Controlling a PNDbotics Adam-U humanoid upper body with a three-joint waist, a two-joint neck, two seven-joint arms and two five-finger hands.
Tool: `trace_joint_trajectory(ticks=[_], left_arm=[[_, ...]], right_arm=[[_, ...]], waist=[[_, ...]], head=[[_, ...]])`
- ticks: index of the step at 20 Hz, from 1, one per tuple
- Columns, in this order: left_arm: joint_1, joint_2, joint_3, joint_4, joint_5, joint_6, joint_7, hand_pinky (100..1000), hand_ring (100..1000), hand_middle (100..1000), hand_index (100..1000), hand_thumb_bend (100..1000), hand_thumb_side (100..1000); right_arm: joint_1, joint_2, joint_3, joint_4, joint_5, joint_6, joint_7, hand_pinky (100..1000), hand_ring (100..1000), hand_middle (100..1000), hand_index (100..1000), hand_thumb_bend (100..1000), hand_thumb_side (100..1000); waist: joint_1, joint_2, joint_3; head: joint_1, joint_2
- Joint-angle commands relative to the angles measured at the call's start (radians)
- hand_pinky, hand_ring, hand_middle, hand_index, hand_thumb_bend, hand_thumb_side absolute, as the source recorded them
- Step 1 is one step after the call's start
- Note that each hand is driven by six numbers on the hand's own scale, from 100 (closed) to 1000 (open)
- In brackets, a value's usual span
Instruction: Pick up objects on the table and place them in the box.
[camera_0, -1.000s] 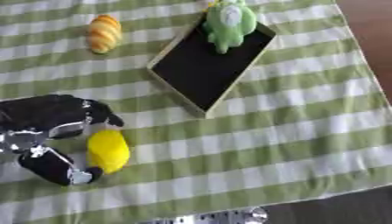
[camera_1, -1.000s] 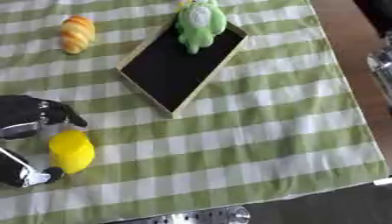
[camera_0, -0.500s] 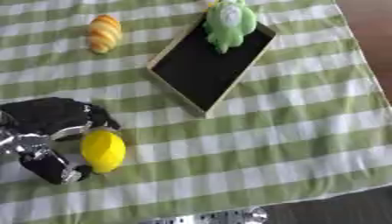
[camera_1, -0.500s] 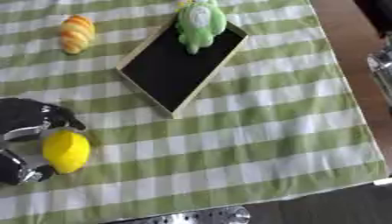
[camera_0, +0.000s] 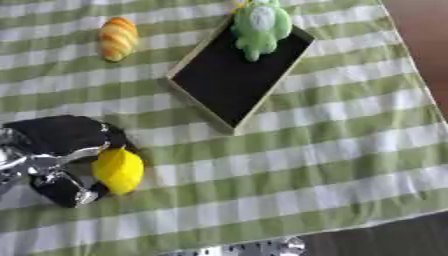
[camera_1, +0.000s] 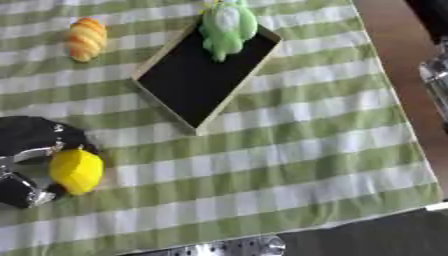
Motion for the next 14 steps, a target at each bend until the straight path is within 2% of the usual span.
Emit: trace_joint_trajectory(ticks=[1,5,8,11,14], left_arm=[[-0.010,0.026,0.020,-0.041,0.020,0.003,0.012,812,776,727,824,100,180],[-0.009,0.036,0.041,-0.044,0.025,0.002,0.056,792,751,697,738,100,113],[-0.023,0.045,0.076,-0.045,0.016,0.007,0.123,754,673,604,650,100,114],[-0.078,0.032,0.113,-0.045,0.002,-0.003,0.208,740,637,562,615,100,117],[-0.177,-0.028,0.127,-0.045,-0.021,-0.014,0.260,735,628,551,613,100,123]], right_arm=[[-0.002,-0.018,-0.014,-0.014,0.003,0.003,-0.009,915,849,710,800,100,607],[0.001,-0.019,-0.014,-0.014,0.004,0.005,-0.012,915,849,710,800,100,607],[0.003,-0.021,-0.015,-0.014,0.005,0.004,-0.014,915,849,709,800,100,607],[0.005,-0.024,-0.019,-0.014,0.007,0.001,-0.020,914,848,709,800,100,607],[0.003,-0.027,-0.020,-0.014,0.007,-0.003,-0.024,914,848,710,801,100,608]], waist=[[-0.003,-0.019,0.001],[-0.003,-0.022,0.003],[-0.003,-0.025,0.006],[-0.003,-0.030,0.011],[-0.004,-0.037,0.018]], head=[[0.000,0.005],[-0.004,0.005],[-0.009,0.005],[-0.016,0.005],[-0.020,0.005]])
